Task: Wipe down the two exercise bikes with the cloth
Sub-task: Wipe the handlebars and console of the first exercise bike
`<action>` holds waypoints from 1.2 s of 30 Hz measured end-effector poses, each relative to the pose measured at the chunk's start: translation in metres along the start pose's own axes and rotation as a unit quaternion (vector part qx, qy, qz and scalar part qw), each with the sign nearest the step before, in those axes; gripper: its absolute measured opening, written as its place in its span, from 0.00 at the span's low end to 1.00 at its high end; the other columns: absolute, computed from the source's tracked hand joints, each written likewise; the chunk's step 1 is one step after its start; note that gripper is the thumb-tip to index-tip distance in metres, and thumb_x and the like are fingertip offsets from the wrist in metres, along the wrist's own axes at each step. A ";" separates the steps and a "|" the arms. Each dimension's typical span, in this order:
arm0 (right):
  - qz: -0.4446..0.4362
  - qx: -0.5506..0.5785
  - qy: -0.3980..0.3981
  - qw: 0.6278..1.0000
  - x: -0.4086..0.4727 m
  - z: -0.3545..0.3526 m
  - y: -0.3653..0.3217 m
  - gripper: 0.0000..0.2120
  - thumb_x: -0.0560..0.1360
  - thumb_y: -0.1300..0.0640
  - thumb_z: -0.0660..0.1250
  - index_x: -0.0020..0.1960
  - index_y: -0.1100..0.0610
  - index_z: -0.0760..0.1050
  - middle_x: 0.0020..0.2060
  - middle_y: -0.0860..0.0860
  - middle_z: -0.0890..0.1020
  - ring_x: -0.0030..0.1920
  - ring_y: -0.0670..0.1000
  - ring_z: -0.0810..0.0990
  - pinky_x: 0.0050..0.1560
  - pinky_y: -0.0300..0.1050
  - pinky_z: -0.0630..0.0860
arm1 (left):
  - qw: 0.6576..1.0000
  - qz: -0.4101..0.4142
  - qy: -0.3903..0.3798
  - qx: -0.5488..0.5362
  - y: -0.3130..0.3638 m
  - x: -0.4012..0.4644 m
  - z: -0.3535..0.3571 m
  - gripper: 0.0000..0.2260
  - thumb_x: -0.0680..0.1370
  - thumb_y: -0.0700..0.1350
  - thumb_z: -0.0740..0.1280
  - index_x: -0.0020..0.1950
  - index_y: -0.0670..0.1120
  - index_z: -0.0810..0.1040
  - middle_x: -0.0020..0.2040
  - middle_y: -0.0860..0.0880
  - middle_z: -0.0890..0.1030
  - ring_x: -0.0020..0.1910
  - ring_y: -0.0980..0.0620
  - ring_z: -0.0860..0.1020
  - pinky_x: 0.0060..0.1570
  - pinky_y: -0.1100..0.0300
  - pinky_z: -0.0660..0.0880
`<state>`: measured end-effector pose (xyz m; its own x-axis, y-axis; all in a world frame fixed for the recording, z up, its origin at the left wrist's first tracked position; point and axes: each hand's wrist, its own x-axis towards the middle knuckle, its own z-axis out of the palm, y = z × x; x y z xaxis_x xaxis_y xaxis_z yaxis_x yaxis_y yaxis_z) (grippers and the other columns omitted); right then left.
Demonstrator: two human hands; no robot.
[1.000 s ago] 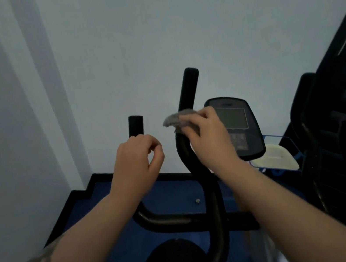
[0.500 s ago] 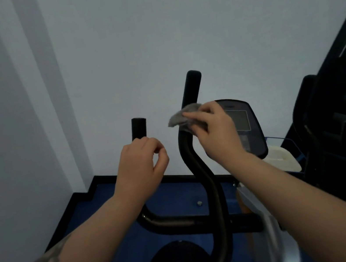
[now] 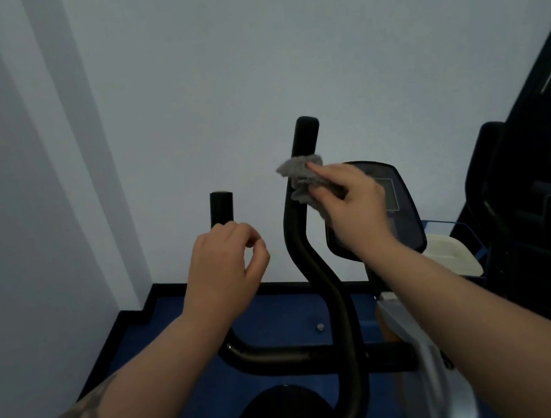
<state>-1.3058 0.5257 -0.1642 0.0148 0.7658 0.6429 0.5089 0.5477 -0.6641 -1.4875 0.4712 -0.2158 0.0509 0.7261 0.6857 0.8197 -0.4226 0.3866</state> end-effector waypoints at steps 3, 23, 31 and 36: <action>0.023 0.051 0.078 0.995 0.027 -0.011 -0.010 0.13 0.76 0.64 0.67 0.60 0.57 0.81 0.52 0.54 0.81 0.51 0.48 0.79 0.55 0.34 0.73 | 1.000 -0.007 -0.004 -0.003 0.000 0.000 0.000 0.12 0.77 0.47 0.58 0.42 0.44 0.78 0.37 0.53 0.74 0.36 0.52 0.72 0.42 0.59 0.61; -0.124 -0.135 -0.020 0.983 0.005 0.004 -0.002 0.19 0.76 0.62 0.69 0.66 0.52 0.76 0.55 0.53 0.71 0.50 0.48 0.72 0.50 0.31 0.69 | 1.000 -0.010 -0.001 -0.002 0.002 -0.002 0.000 0.12 0.77 0.48 0.57 0.41 0.44 0.77 0.37 0.52 0.75 0.37 0.51 0.73 0.42 0.56 0.68; -0.219 -0.200 -0.034 0.954 0.044 -0.012 -0.033 0.12 0.76 0.58 0.68 0.59 0.54 0.81 0.54 0.58 0.73 0.50 0.55 0.76 0.43 0.44 0.74 | 1.000 -0.015 -0.006 -0.007 0.001 -0.002 -0.001 0.13 0.77 0.48 0.57 0.42 0.44 0.78 0.37 0.51 0.76 0.37 0.50 0.74 0.41 0.54 0.70; -0.202 -0.331 -0.072 0.919 0.044 0.011 -0.038 0.09 0.79 0.59 0.62 0.54 0.56 0.80 0.56 0.57 0.72 0.55 0.56 0.71 0.38 0.44 0.72 | 1.000 -0.016 -0.005 -0.007 0.002 -0.002 -0.002 0.13 0.77 0.48 0.56 0.42 0.44 0.77 0.36 0.51 0.76 0.36 0.50 0.73 0.41 0.54 0.70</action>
<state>-1.3335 0.5428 -0.1148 -0.3792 0.6079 0.6976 0.8613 0.5075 0.0260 -1.4870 0.4675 -0.2152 0.0303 0.7445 0.6669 0.8125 -0.4070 0.4174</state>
